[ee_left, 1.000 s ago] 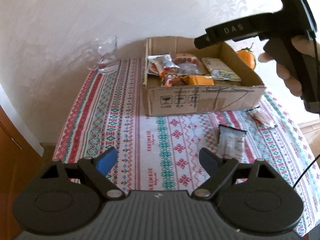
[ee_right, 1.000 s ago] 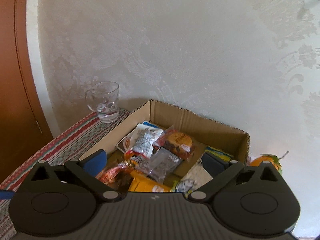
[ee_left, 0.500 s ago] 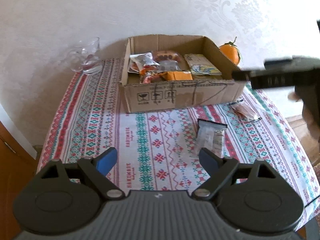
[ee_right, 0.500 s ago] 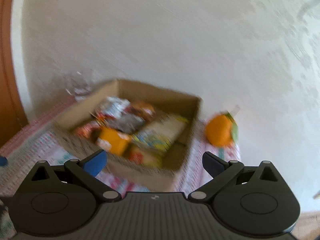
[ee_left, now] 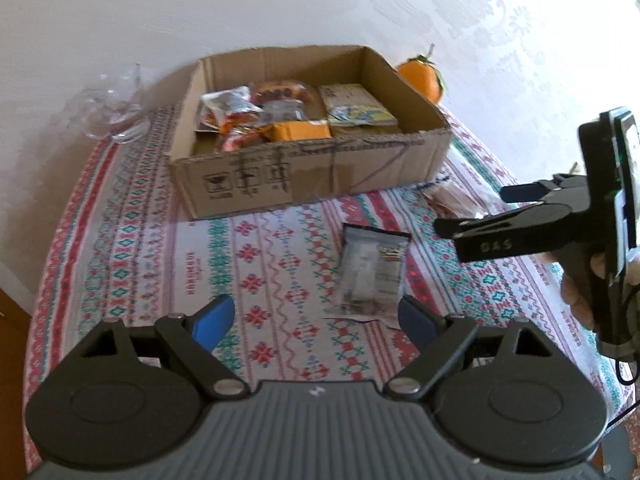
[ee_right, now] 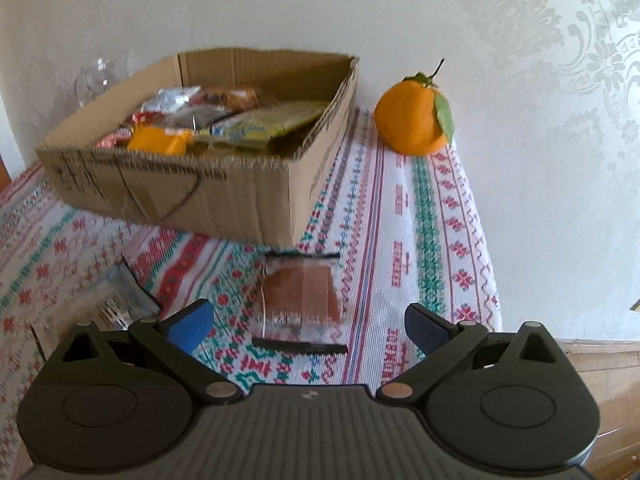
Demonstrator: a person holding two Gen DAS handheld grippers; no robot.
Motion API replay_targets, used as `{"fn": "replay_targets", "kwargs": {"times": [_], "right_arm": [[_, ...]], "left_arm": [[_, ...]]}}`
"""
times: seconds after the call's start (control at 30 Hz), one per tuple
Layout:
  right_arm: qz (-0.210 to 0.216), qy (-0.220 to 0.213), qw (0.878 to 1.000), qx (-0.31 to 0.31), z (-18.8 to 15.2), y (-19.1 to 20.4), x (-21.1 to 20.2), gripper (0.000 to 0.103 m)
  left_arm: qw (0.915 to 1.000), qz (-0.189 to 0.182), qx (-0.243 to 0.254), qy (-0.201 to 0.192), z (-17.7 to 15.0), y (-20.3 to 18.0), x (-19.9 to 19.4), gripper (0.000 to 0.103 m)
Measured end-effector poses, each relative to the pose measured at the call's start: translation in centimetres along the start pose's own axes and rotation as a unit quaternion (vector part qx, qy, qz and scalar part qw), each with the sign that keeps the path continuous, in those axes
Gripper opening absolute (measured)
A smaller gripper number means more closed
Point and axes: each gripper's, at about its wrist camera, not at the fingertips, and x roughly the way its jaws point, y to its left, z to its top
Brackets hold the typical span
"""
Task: Organize snacks
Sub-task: 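Grasp the last clear snack packet with the left tool while the right tool grasps the brown-square packet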
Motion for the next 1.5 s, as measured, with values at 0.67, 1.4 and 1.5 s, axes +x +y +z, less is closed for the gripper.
{"fn": "replay_targets", "kwargs": {"times": [0.67, 1.4, 1.5], "right_arm": [[0.036, -0.012, 0.999, -0.028, -0.2, -0.8, 0.4, 0.103], [0.038, -0.025, 0.998, -0.034, -0.2, -0.4, 0.5, 0.103], [0.041, -0.029, 0.998, -0.038, 0.2, 0.1, 0.9, 0.103]], "left_arm": [[0.997, -0.036, 0.065, 0.02, 1.4, -3.1, 6.9, 0.09], [0.9994, -0.024, 0.023, 0.014, 1.5, -0.3, 5.1, 0.046], [0.9996, -0.02, 0.009, 0.016, 1.5, 0.3, 5.0, 0.046]]}}
